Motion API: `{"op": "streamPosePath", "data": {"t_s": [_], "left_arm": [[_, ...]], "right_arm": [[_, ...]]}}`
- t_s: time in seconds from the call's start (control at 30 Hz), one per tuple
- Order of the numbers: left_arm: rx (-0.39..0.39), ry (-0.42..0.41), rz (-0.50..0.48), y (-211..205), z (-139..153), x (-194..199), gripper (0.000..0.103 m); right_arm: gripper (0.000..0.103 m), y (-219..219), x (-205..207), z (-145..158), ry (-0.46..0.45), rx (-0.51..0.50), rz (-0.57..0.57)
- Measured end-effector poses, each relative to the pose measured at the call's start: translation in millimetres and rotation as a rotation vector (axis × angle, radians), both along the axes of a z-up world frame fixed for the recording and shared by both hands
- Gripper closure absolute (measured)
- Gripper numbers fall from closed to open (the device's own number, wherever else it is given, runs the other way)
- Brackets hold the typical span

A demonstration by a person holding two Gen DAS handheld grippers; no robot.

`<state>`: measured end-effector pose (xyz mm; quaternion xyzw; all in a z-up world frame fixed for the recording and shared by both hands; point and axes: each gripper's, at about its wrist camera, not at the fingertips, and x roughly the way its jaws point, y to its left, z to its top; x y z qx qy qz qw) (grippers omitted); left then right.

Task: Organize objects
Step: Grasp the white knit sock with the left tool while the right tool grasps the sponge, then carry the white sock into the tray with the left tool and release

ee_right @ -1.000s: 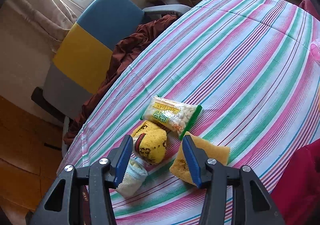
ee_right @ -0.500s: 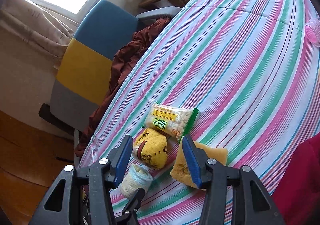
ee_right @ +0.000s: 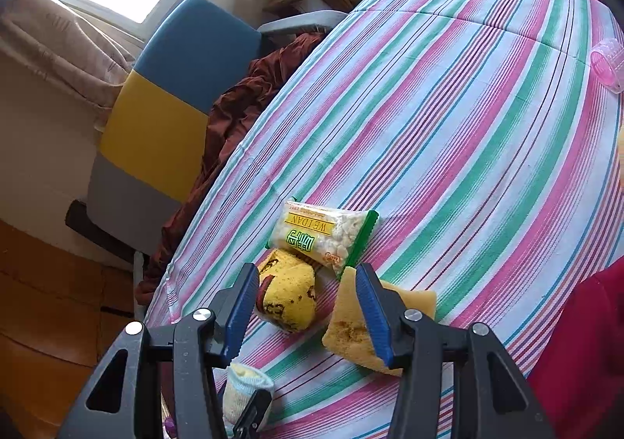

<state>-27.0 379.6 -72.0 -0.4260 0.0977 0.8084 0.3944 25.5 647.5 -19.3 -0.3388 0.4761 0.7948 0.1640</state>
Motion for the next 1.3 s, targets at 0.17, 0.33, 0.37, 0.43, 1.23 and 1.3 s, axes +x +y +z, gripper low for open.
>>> {"op": "streamPosePath", "data": {"t_s": [0.17,0.33,0.37,0.43,1.23,1.3], "left_arm": [[-0.029,0.059,0.009,-27,-10,22,0.048],[-0.022,0.041,0.014,-31,-10,23,0.048],[-0.016,0.042,0.009,-33,-10,23,0.048],[-0.014,0.054,0.001,-35,-11,24,0.048],[0.005,0.049,-0.018,-38,-14,22,0.046],[0.004,0.056,-0.018,-38,-14,23,0.046]], "right_arm": [[0.051,-1,-3,0,-0.064,0.047,-0.020],[0.041,-3,-11,-5,-0.170,0.104,-0.024],[0.041,-5,-14,-7,-0.197,0.113,-0.013],[0.041,-9,-21,-10,-0.246,0.140,0.015],[0.046,-93,-66,-30,-0.655,0.699,0.366],[0.048,-91,-65,-28,-0.634,0.688,0.364]]}}
